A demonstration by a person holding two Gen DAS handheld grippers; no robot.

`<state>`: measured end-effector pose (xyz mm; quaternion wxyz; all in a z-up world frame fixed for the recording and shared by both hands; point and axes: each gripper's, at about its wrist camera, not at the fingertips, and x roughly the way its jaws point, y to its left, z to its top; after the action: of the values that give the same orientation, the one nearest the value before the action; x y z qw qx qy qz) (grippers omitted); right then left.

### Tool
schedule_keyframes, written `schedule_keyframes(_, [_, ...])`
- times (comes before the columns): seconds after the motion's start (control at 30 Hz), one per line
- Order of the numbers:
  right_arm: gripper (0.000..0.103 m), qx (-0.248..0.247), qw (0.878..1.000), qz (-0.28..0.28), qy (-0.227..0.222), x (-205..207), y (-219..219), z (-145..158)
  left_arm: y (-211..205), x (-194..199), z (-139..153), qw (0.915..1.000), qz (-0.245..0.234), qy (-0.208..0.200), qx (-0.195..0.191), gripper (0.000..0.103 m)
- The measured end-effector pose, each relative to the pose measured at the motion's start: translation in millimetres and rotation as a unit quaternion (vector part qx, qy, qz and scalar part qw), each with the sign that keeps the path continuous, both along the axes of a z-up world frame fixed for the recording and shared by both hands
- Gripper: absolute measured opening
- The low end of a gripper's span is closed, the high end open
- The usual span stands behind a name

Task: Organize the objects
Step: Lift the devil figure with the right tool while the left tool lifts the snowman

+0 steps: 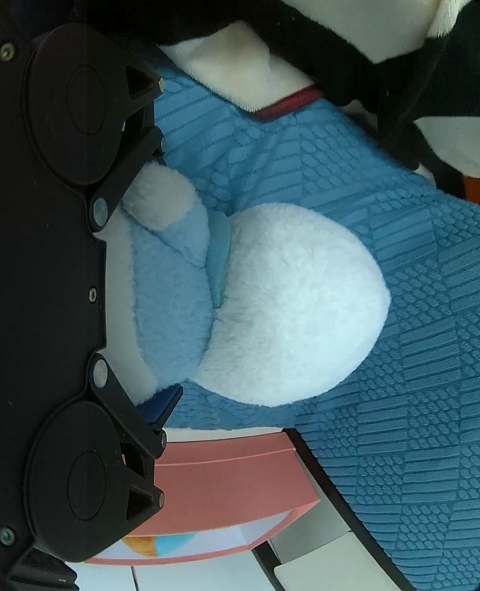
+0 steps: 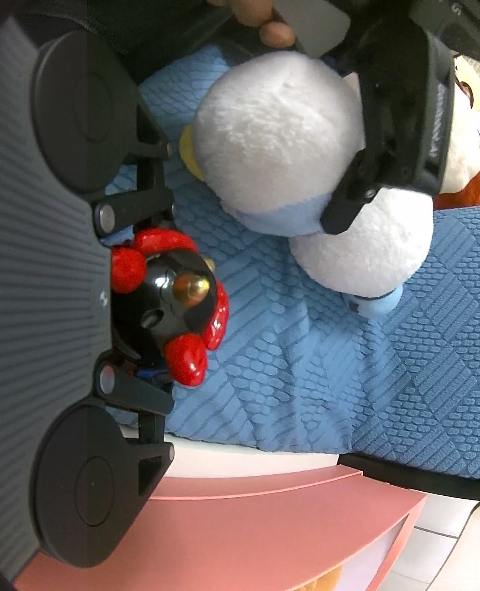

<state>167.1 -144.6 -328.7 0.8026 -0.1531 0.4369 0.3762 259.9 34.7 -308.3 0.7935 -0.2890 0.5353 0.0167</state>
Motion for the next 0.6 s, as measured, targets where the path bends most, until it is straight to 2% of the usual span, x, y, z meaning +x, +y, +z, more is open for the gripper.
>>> schedule_keyframes(0.3, [0.06,0.008,1.0,-0.004,-0.028,-1.6,-4.2,10.2,-7.4,6.7,-7.5,0.9998,-0.015,0.012,-0.004,0.102])
schedule_keyframes(0.5, [0.06,0.009,0.999,-0.019,-0.025,-1.2,-10.9,11.6,-13.3,10.3,-12.0,0.9995,-0.03,0.009,0.011,0.102])
schedule_keyframes(0.6, [0.06,0.01,1.0,-0.028,-0.007,-1.3,-15.3,9.1,-13.3,12.3,-13.2,0.9997,-0.026,0.004,0.002,0.099])
